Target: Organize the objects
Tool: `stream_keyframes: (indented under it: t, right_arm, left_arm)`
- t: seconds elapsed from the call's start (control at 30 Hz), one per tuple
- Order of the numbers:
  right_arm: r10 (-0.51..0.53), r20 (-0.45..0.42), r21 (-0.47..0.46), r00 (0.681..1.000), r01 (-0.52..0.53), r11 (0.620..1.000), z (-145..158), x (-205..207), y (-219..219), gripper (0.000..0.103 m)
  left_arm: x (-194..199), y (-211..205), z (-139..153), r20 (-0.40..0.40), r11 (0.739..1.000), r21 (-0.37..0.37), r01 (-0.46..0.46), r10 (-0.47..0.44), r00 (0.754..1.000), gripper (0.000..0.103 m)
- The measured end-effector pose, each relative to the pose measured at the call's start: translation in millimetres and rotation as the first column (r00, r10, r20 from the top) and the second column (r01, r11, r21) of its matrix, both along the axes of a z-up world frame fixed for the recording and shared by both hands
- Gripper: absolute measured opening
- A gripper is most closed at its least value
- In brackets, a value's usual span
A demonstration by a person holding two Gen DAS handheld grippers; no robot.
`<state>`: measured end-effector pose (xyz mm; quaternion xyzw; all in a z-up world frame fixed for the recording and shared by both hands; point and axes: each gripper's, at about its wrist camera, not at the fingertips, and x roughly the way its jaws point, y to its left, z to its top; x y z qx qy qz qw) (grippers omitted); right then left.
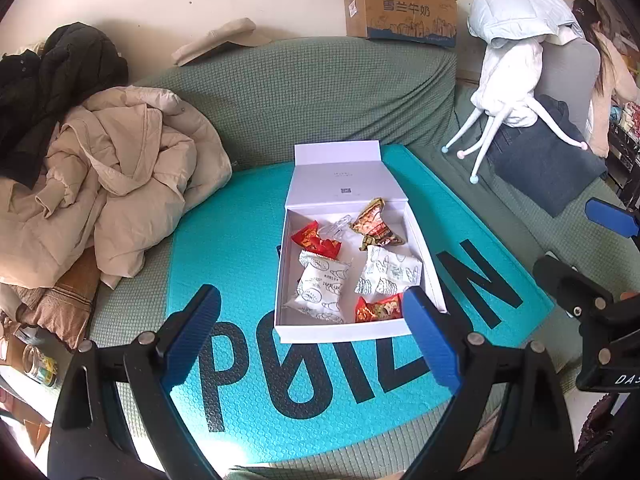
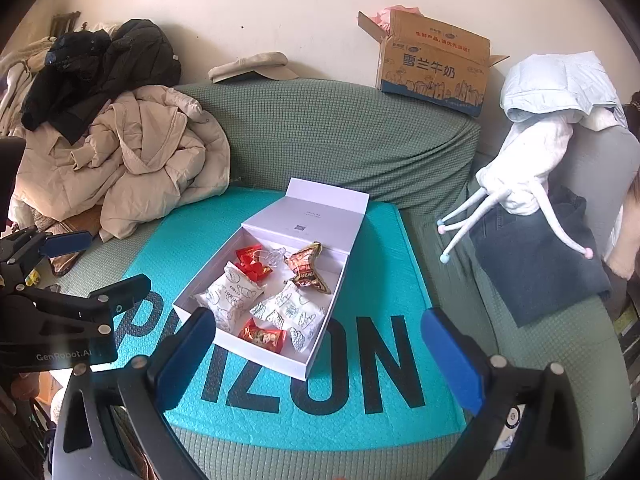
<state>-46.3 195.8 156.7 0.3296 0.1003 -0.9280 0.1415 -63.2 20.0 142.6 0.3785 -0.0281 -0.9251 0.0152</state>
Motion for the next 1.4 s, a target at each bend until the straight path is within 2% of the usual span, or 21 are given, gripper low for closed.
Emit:
stream_keyframes:
  t: [0.17,0.43,0.7,0.93,1.13,1.4]
  right_arm:
    - [-0.003,0.028,0.002,1.000,0.003,1.000,-10.2,17.8,5.4,0.103]
    - [-0.017,0.063,0.012,0.998,0.016,1.000,-25.0,49.8,12.0,0.103]
    - [-0.015,0.096,0.008,0.995,0.015,1.000,-42.8,72.2,16.8,0.103]
    - [-0.021,0.123,-0.014,0.992,0.023,1.000,-57.6,74.0,20.7,0.103]
    - [-0.030,0.143,0.012,0.989,0.029,1.000,-71.8,67.3,18.7,0.103]
    - [-0.023,0.153,0.022,0.988,0.019,1.000,-80.1,57.8,16.4,0.103]
  left_arm:
    - [18.1,8.3,-8.5,0.035,1.000,0.008,0.010,-0.010,0.999,0.092]
    - [53.1,16.6,-16.1,0.032,0.999,-0.028,-0.018,0.018,0.999,0.092]
    - [72.7,22.1,-34.9,0.081,0.999,-0.033,-0.007,0.010,0.997,0.092]
    - [81.1,19.1,-47.7,0.108,0.999,-0.016,-0.039,0.041,0.993,0.092]
    - [82.4,20.7,-57.7,0.106,0.998,-0.041,-0.037,0.041,0.994,0.092]
    - [71.2,13.2,-73.9,0.147,0.999,-0.006,-0.053,0.053,0.988,0.092]
